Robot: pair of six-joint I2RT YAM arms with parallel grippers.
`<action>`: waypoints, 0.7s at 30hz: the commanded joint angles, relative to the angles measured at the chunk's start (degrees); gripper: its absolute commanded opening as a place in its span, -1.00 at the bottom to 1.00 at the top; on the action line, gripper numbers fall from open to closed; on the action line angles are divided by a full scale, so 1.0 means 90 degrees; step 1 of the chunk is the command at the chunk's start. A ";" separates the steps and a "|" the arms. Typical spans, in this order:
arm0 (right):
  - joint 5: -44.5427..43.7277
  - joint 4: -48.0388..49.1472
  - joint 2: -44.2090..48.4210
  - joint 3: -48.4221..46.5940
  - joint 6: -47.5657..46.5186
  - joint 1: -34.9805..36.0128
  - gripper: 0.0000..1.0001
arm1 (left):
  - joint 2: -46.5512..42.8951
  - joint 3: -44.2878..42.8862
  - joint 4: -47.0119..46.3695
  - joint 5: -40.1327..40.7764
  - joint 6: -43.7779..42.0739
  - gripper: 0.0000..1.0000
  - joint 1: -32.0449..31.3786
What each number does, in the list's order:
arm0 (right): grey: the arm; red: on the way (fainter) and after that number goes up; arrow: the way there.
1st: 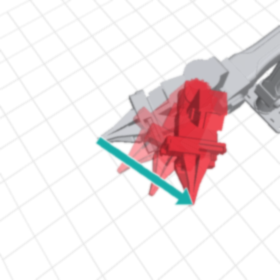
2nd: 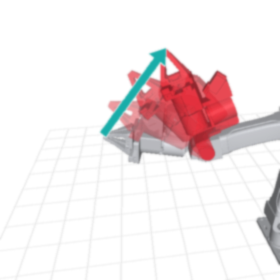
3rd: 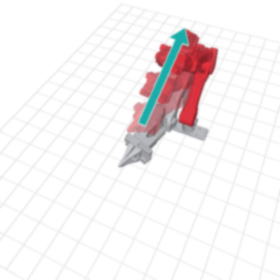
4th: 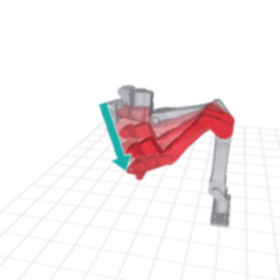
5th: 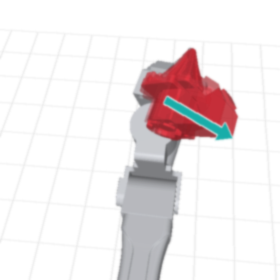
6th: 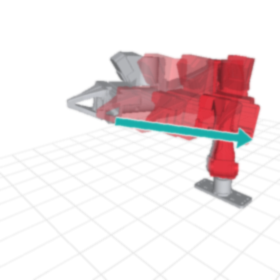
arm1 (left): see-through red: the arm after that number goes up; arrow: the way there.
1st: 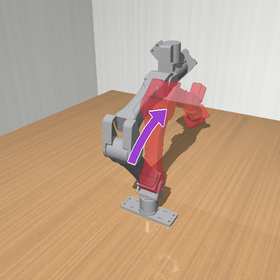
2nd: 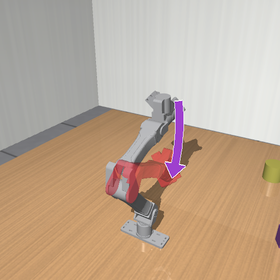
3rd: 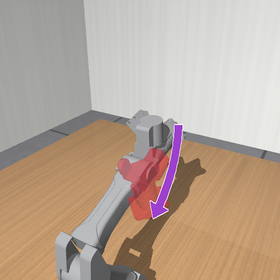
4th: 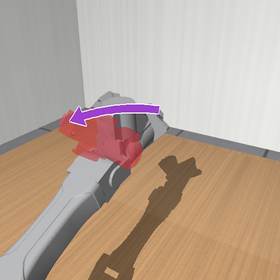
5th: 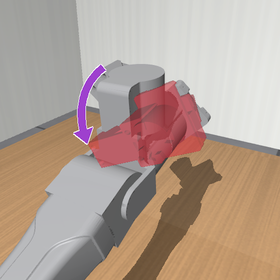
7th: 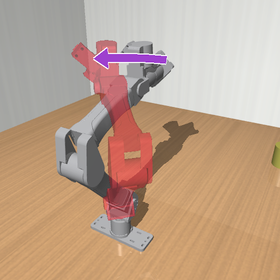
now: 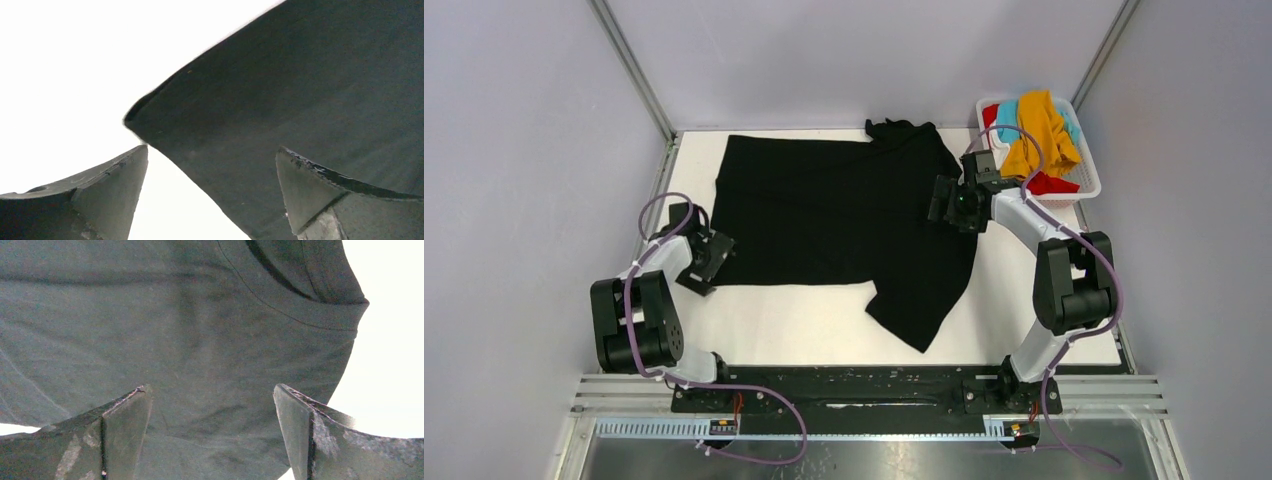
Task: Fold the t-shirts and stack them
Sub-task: Grab the side of the flattened tshirt closest away from the robot with both arms
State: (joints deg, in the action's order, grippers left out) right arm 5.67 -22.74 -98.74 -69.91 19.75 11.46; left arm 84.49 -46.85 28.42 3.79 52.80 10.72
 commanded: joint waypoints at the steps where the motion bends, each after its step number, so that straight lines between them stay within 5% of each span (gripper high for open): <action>1: 0.0082 0.0239 0.0141 0.0043 0.0029 0.0035 0.99 | -0.0077 0.0034 0.0036 0.0374 0.0457 0.97 -0.0035; 8: -0.0159 0.0122 0.0207 0.0087 0.0018 0.0036 0.99 | 0.0421 -0.0216 0.0424 0.0975 0.0823 0.47 -0.0039; 15: -0.0271 -0.0151 0.0481 0.0215 -0.0062 0.0043 0.99 | 0.0683 -0.0320 0.0241 0.0863 0.0964 -0.90 -0.0039; 21: -0.0582 -0.0742 0.1021 0.0563 -0.0518 0.0711 0.99 | 0.0513 -0.0311 0.0238 0.0874 0.0807 -1.00 -0.0041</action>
State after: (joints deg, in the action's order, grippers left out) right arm 3.46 -24.77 -94.72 -66.35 18.87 12.75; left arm 89.76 -48.80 30.83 10.59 59.64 10.35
